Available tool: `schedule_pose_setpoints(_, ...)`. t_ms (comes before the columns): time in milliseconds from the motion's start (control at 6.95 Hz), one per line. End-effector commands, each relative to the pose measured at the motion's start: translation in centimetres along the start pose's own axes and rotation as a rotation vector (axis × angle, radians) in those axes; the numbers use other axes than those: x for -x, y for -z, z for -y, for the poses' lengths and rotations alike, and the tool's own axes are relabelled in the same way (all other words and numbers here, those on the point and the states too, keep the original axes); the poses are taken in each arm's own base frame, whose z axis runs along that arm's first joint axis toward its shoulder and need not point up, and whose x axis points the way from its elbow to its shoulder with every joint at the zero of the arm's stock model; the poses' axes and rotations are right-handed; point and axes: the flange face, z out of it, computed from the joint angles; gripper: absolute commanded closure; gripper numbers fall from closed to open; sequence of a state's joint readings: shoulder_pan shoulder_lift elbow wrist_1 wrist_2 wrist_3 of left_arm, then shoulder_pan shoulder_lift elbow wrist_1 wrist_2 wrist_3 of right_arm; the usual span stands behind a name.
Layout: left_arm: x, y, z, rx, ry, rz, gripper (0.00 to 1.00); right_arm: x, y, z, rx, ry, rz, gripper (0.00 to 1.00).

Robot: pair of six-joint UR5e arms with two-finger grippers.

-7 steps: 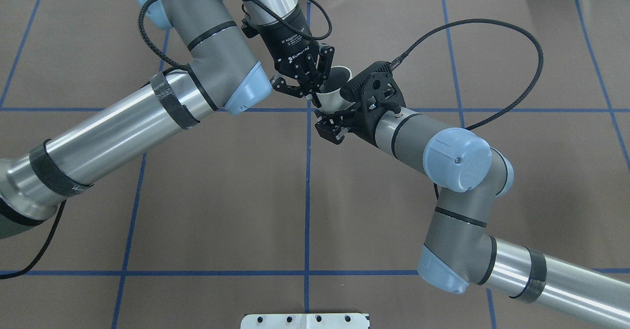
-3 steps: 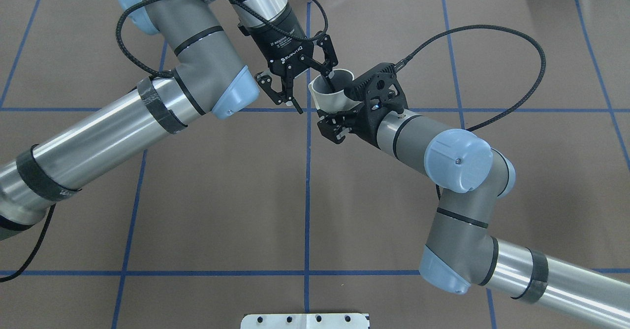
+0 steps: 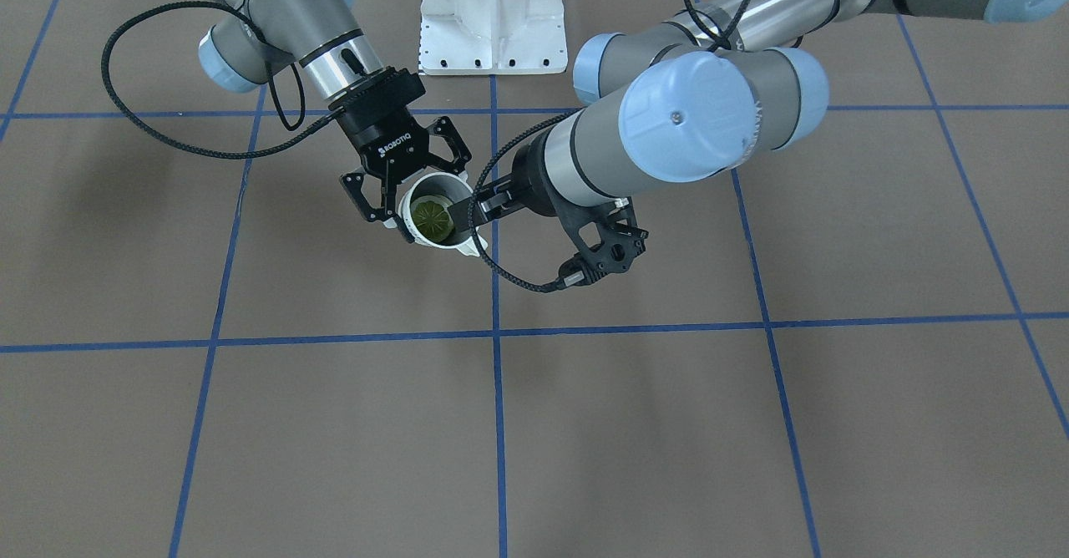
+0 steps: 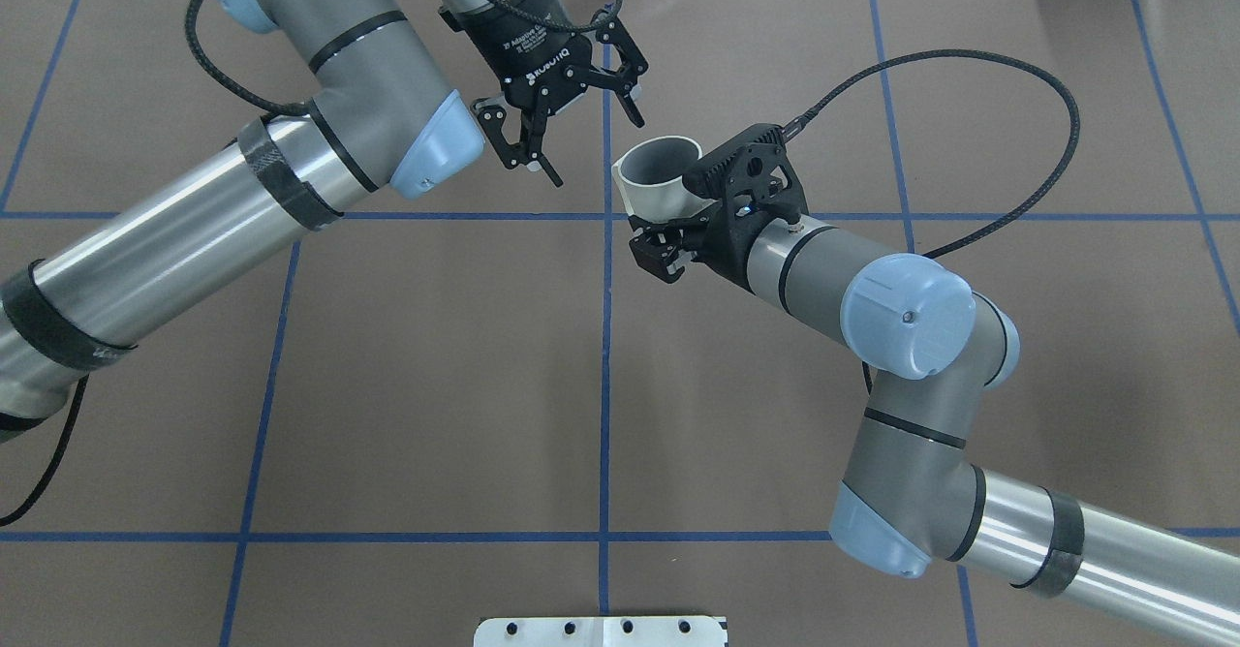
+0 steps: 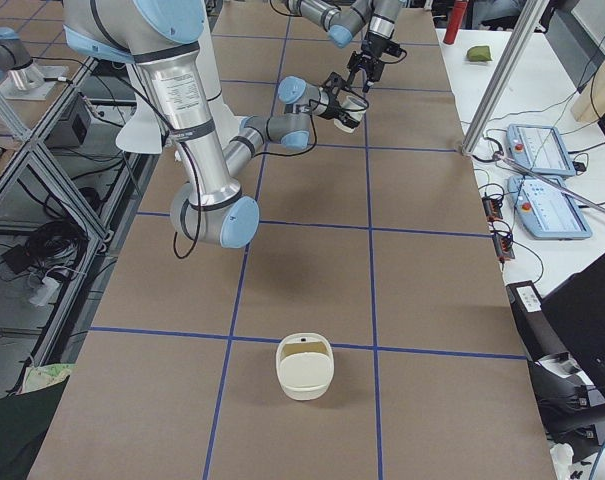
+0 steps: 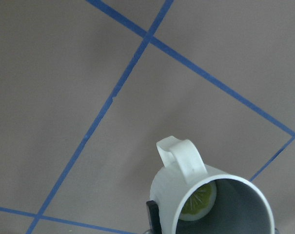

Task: Left arm hands cup to right arm to dump lemon

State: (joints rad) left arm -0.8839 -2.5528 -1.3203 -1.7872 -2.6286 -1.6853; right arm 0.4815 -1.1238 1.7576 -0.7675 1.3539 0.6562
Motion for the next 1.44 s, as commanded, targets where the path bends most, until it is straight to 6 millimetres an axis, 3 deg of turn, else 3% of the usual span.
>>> schedule_pose_setpoints(0, 0.1, 3.0, 3.0, -0.233, -0.002, -0.050, 0.00, -4.0, 0.8, 0.8, -0.018, -0.008, -0.062, 1.00)
schedule_pose_setpoints(144, 1.2, 2.0, 4.9, -0.345, -0.001, -0.040, 0.00, -8.9, 1.8, 1.1, -0.029, -0.085, -0.136, 1.00)
schedule_pose_setpoints(432, 4.3, 1.1, 8.0, -0.408, -0.056, 0.009, 0.00, -19.5, 4.9, 0.3, -0.043, -0.167, -0.307, 1.00)
schedule_pose_setpoints(576, 4.5, 1.0, 8.1, -0.409, -0.058, 0.012, 0.00, -24.1, 10.0, -1.1, -0.053, -0.164, -0.364, 1.00)
schedule_pose_setpoints(863, 5.9, 1.5, 7.2, -0.410, -0.076, -0.003, 0.00, -30.0, 18.3, -7.2, -0.104, -0.172, -0.375, 1.00)
schedule_pose_setpoints(1295, 5.9, 1.9, 6.1, -0.408, -0.095, -0.016, 0.00, -34.5, 26.8, -15.2, -0.140, -0.189, -0.363, 1.00)
